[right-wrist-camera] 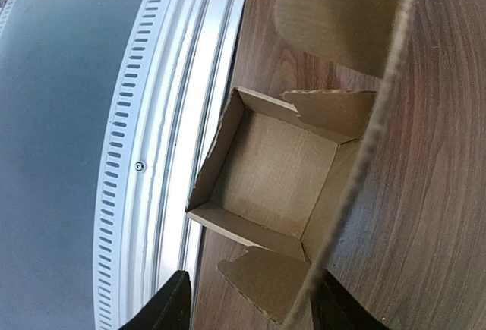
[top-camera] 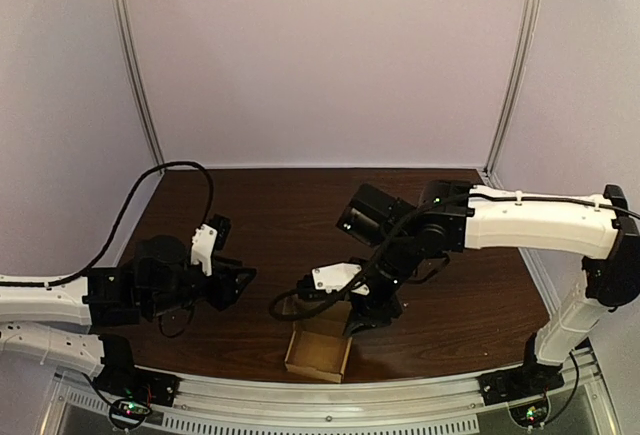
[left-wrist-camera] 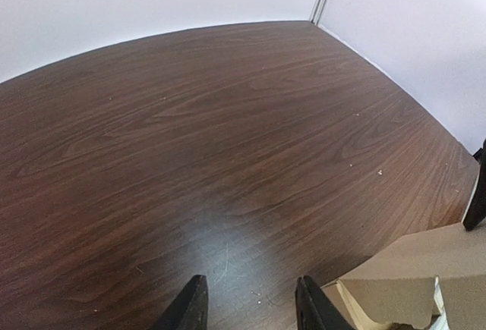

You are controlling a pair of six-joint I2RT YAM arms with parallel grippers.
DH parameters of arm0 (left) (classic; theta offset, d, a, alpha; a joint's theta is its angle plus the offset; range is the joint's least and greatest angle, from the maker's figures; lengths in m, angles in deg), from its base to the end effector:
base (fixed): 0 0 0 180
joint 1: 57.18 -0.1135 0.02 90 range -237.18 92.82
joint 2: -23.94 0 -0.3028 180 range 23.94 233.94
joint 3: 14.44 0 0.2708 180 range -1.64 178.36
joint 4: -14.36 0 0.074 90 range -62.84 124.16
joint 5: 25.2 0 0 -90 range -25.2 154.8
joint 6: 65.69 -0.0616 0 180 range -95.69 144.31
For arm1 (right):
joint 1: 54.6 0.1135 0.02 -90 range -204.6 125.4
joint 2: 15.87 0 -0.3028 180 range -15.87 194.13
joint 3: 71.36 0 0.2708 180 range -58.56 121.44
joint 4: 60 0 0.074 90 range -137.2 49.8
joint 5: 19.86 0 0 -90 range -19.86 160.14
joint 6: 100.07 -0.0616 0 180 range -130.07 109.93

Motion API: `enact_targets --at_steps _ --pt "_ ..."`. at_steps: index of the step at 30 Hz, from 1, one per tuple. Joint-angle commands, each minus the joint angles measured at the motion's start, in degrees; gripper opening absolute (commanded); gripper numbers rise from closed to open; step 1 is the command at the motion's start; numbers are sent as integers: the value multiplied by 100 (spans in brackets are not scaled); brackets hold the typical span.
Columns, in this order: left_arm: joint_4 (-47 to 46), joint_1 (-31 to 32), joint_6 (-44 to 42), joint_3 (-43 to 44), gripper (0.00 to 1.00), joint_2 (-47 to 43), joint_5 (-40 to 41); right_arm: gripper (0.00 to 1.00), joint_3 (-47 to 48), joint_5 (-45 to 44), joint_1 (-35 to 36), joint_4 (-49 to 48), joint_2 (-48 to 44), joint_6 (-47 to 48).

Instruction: Fold the paper box

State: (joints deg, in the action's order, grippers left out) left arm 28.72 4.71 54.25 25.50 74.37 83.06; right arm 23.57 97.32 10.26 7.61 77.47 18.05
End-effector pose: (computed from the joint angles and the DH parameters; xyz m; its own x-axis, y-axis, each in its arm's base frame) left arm 0.1177 -0.1793 0.2419 -0.5228 -0.0273 -0.8520 0.5109 0.7900 -0.3388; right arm 0.1278 0.3385 0.3056 0.0744 -0.8284 -0.5552 -0.9628 -0.2048 0.1765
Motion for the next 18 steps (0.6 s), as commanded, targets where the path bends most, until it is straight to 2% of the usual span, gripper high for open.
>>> enact_targets --at_steps 1,14,15,16,17,18 --pt "205 2 401 124 42 -74 -12 54 -178 -1168 486 -215 143 53" --pt "830 12 556 41 39 -770 269 61 -594 -3402 1748 -795 541 87" --pt "861 6 557 38 39 -776 262 66 -660 -3509 1840 -788 615 107" --pt "883 6 562 37 39 -774 265 78 -700 -3595 1916 -769 689 150" --pt "882 6 572 39 39 -766 246 97 -729 -3670 1999 -725 775 165" --pt "881 7 582 44 39 -745 234 99 -754 -3728 2061 -673 853 158"
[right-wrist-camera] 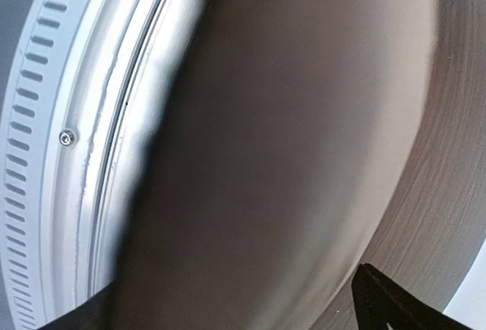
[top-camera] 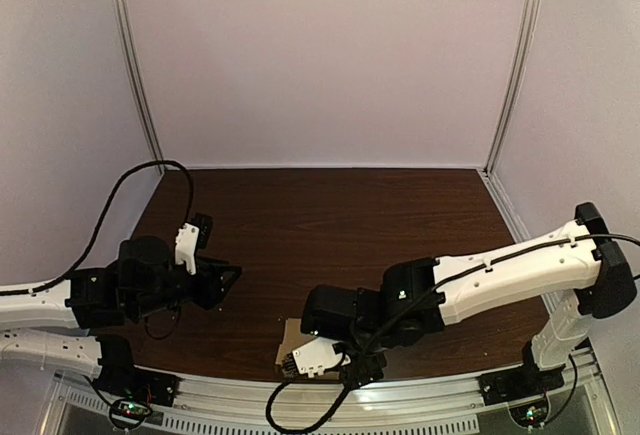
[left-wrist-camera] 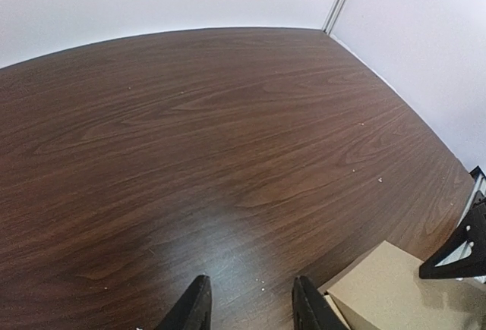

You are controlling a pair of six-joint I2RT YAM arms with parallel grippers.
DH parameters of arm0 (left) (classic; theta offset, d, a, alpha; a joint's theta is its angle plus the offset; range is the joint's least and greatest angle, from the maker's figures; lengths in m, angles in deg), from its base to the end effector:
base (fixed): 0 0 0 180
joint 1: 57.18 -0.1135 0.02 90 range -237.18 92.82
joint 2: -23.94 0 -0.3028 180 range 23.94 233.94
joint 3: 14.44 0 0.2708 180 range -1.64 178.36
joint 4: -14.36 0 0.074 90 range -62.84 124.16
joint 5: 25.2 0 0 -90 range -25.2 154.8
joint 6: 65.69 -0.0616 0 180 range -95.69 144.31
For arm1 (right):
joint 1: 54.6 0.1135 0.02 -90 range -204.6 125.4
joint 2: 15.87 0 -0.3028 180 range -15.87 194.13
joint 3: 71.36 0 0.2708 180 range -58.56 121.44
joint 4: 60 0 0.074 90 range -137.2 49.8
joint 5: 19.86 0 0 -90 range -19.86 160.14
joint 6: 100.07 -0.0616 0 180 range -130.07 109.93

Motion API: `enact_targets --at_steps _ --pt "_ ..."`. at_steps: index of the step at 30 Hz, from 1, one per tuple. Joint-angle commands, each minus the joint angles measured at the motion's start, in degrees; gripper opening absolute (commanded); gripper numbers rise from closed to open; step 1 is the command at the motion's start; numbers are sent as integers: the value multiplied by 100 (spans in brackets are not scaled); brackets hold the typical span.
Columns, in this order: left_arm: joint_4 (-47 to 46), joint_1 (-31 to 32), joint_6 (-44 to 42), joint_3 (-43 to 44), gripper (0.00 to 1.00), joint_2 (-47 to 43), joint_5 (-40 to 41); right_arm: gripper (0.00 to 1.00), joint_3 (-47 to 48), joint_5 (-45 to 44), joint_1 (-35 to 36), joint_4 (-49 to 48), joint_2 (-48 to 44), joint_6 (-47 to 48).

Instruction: Fold the paper box

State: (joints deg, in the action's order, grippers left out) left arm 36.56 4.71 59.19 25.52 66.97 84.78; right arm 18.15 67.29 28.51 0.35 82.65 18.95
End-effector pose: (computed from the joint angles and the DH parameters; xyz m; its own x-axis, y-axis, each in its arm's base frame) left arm 0.1073 -0.1562 0.2493 -0.5558 -0.1002 -0.8253 0.4456 0.8022 -0.3975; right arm 0.0486 0.3770 0.2437 0.3818 -0.8790 -0.2857 -0.9197 -0.3307 -0.2117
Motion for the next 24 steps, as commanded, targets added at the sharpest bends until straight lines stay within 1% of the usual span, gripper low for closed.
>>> enact_targets --at_steps 1,5,8,11,14,18,21,24 --pt "96 7 128 44 39 26 58 100 -233 -789 282 69 403 35" --pt "-81 6 340 44 39 350 -32 100 -377 -950 328 -157 299 -46" --pt "-417 9 444 152 39 913 -568 100 -361 -1087 324 -248 140 1" --pt "-442 57 378 454 39 1573 -1138 100 -342 -1184 325 -240 33 17" --pt "-584 216 234 630 39 2096 -1434 100 -426 -1300 311 -312 -137 84" --pt "-901 247 256 740 39 2610 -1931 100 -516 -1330 291 -409 -165 127" --pt "-890 367 184 925 39 2930 -2091 100 -548 -1260 297 -425 -69 77" --pt "-561 654 64 1137 39 3164 -2094 100 -580 -1250 293 -464 -15 37"
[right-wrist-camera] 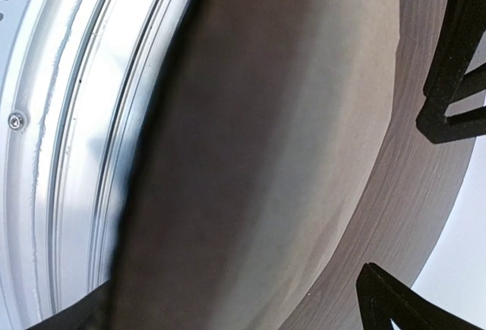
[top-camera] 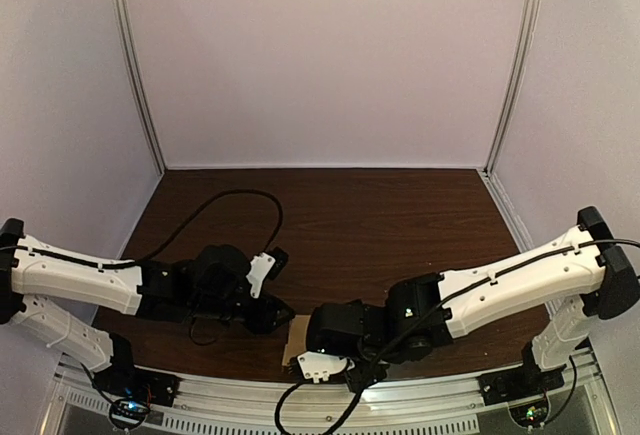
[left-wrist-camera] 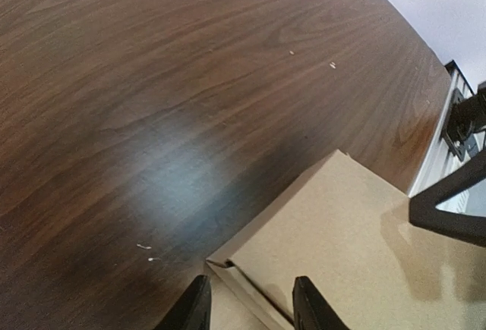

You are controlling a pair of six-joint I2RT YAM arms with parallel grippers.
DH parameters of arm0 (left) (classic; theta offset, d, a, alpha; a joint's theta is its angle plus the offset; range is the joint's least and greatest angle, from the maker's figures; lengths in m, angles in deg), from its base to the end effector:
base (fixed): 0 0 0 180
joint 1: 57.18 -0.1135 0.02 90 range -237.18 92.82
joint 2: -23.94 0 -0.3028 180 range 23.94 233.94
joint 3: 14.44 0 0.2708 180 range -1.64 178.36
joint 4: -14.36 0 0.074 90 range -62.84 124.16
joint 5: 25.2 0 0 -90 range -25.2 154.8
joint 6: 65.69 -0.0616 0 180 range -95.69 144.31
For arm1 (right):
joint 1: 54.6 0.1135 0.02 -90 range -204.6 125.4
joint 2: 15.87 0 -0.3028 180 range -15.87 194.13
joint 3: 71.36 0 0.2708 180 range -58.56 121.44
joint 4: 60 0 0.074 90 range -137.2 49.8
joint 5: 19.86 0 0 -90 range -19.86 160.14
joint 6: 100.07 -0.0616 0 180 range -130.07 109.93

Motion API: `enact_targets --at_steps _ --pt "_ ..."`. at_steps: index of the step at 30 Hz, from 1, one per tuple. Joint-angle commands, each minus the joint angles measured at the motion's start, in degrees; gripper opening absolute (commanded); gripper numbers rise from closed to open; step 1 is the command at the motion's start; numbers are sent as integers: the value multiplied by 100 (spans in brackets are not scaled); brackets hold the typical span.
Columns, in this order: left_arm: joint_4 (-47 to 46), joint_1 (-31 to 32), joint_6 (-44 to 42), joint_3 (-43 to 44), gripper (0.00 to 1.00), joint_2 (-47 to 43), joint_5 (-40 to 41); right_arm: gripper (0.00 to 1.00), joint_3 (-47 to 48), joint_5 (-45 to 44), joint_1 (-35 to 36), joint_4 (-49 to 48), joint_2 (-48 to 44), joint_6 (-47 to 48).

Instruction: Fold the paper box

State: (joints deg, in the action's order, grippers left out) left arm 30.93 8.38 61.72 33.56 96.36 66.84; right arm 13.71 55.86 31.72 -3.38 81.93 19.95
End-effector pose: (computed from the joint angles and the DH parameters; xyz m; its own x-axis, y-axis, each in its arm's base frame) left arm 0.1168 -0.2517 0.2013 -0.7615 0.2083 -0.6137 0.5490 0.7106 -0.4400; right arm 0.0391 0.3706 0.2287 0.4290 -0.8831 -0.1899 -0.8626 -0.3382 -0.3763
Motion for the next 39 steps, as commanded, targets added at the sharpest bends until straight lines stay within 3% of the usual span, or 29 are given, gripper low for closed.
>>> enact_targets --at_steps 1,7,15,21,24,27,29,33,39 --pt "104 370 -209 353 39 282 -294 100 -140 -102 -24 -100 60 -66" --pt "265 596 -120 181 38 496 236 100 -275 -132 -28 7 -40 -1" --pt "247 611 -235 92 36 805 415 100 -1115 -254 -197 658 -1003 315" --pt "247 835 -430 285 34 1192 718 100 -1376 179 -607 1092 -1574 342" --pt "175 931 -591 263 32 1274 1154 100 -863 1199 -1522 1124 -1644 17" --pt "-82 1018 -886 110 32 1239 1660 100 -219 2964 -2811 1007 -1506 -675" --pt "-203 1017 -1154 48 32 1193 1936 100 -23 3997 -3262 919 -1303 -911" --pt "-336 1016 -1720 29 32 1143 2330 100 316 4982 -3348 1026 -612 -970" --pt "-786 1020 -2221 13 32 1205 2592 94 840 5243 -3340 1120 444 -1062"
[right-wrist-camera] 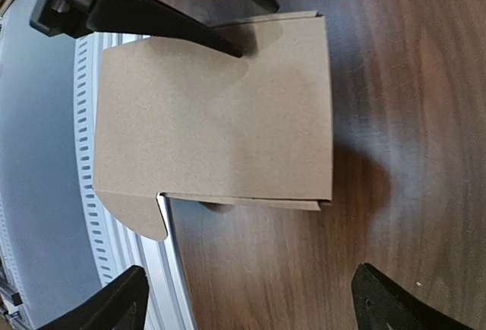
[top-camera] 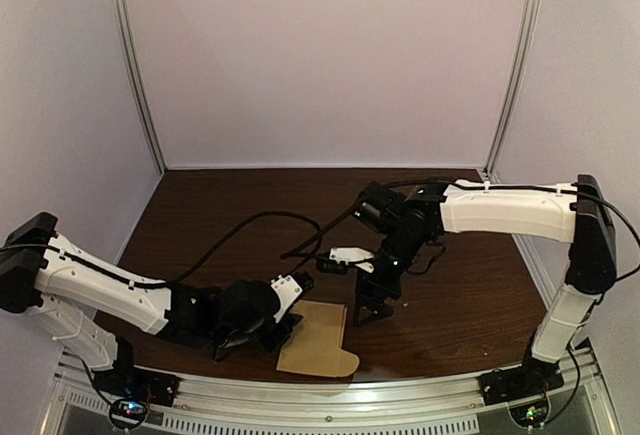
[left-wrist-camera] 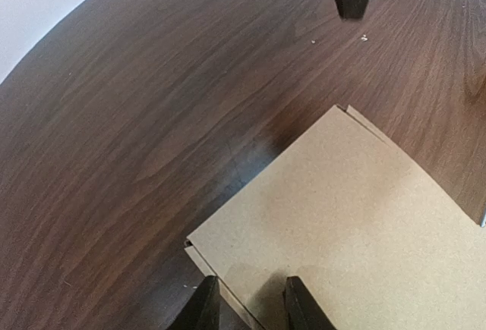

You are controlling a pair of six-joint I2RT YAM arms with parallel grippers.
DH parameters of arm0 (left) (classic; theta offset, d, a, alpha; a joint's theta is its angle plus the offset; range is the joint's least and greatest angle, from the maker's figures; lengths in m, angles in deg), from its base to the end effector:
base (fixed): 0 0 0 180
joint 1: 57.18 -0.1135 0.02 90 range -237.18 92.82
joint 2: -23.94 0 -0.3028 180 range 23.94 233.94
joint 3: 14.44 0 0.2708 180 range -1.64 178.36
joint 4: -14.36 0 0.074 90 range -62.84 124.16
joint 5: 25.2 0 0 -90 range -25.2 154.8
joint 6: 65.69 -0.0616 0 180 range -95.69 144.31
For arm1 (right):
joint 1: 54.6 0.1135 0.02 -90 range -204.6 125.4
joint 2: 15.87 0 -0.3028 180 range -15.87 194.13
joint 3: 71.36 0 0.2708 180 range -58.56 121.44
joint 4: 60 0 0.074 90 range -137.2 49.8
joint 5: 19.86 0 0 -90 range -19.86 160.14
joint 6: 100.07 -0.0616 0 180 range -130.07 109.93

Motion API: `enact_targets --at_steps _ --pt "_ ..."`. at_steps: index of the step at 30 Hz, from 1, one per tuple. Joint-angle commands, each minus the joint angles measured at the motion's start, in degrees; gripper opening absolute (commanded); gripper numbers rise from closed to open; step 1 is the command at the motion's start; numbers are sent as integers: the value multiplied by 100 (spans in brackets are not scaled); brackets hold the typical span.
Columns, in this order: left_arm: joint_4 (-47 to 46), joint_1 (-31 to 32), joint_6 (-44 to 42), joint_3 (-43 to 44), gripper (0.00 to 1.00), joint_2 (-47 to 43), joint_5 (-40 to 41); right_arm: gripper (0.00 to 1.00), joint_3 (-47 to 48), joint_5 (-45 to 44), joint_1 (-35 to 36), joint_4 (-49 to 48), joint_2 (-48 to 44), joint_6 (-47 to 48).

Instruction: Fold the paper box

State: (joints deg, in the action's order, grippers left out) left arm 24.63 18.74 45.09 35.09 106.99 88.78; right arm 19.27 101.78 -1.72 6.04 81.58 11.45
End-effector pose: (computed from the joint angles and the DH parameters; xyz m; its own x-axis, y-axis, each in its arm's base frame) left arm 0.0980 -0.2880 0.1744 -0.4465 0.4477 -0.7747 0.7021 0.7120 0.0068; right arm 0.1948 0.3109 0.2608 -0.2532 -0.8521 -0.4580 -0.9299 0.0838 0.3582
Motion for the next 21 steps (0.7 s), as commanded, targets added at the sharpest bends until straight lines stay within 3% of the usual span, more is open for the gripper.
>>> enact_targets --at_steps 1,9,12,15,21 --pt "-219 -16 -597 -140 32 167 406 94 353 721 3 147 604 -246" --pt "-699 -16 -619 -321 32 218 576 93 651 1196 -4 -117 1370 -731" --pt "-913 -16 -584 -434 32 73 530 93 576 918 4 -317 1476 -960" --pt "-1022 -21 -575 -485 32 -198 418 92 533 507 -6 -452 1628 -1110" --pt "-1138 -21 -632 -720 33 -1219 320 88 439 589 -58 -526 1591 -1049"
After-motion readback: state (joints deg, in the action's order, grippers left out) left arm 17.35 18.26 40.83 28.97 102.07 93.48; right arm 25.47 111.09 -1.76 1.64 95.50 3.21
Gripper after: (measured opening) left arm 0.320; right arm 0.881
